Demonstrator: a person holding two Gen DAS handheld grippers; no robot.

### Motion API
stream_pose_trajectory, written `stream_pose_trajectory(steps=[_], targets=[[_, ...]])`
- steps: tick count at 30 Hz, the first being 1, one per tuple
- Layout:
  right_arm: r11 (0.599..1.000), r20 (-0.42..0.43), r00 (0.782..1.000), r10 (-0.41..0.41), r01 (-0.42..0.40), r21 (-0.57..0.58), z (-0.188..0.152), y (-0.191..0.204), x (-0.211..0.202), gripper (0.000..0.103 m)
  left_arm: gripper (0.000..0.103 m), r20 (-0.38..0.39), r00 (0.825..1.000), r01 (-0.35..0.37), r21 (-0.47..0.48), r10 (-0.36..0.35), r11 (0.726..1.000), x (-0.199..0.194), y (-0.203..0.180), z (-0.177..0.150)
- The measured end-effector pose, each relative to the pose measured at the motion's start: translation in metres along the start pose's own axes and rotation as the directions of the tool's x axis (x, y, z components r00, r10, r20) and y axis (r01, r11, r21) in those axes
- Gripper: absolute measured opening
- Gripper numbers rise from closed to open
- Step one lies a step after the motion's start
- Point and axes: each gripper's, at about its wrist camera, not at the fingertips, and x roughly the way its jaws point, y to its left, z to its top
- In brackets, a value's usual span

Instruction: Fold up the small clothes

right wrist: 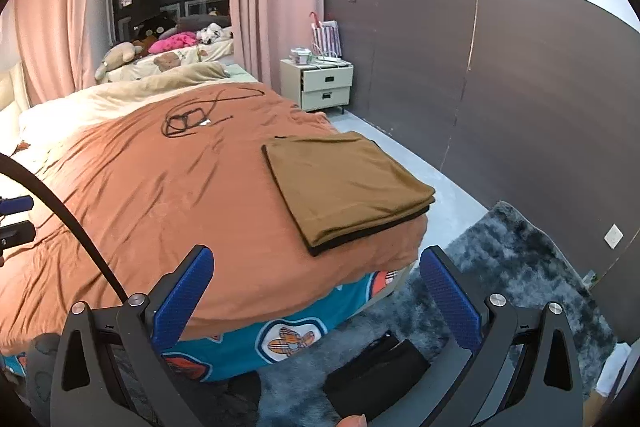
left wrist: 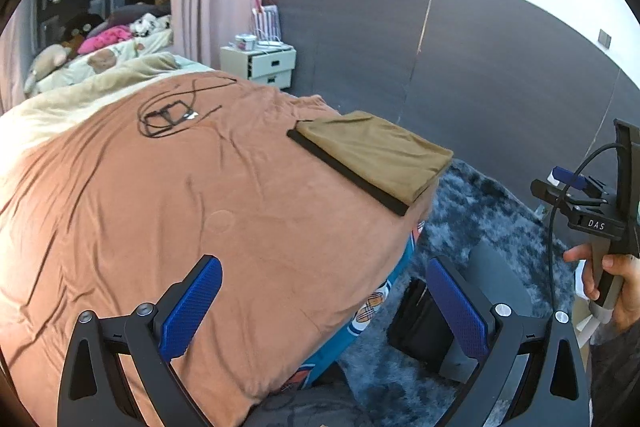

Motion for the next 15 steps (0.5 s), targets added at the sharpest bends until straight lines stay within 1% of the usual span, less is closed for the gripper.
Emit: stream_pose_trajectory(steps=[4, 6, 9, 15], targets=[[1.000, 0.035, 0.999, -0.001, 0.001, -0.003, -0.009, 0.012, -0.012, 0.103, 0.103, 0.036, 0.998, -0.046, -0.041, 0.047, 0.998, -0.023, 0.013, -0.016], [1.000, 0.052, 0.999, 0.013, -0.013, 0.003, -0.015, 0.018, -0.017, 0.103, 0.103, 0.055, 0.996, -0.069, -0.060, 0.073, 0.996, -0.036, 0.020, -0.025], [1.000, 0.065, 0.998, 0.013, -0.013, 0.008, -0.023, 0.022, -0.022, 0.103, 0.103, 0.082, 0.991, -0.093, -0.104, 0.102, 0.990, -0.055, 0.030, -0.037], [0.998, 0.070, 0.995, 0.068, -0.068, 0.002, -0.040, 0.027, -0.028, 0.103, 0.103, 0.130, 0.975, -0.160, -0.163, 0.182, 0.974, -0.093, 0.049, -0.059]])
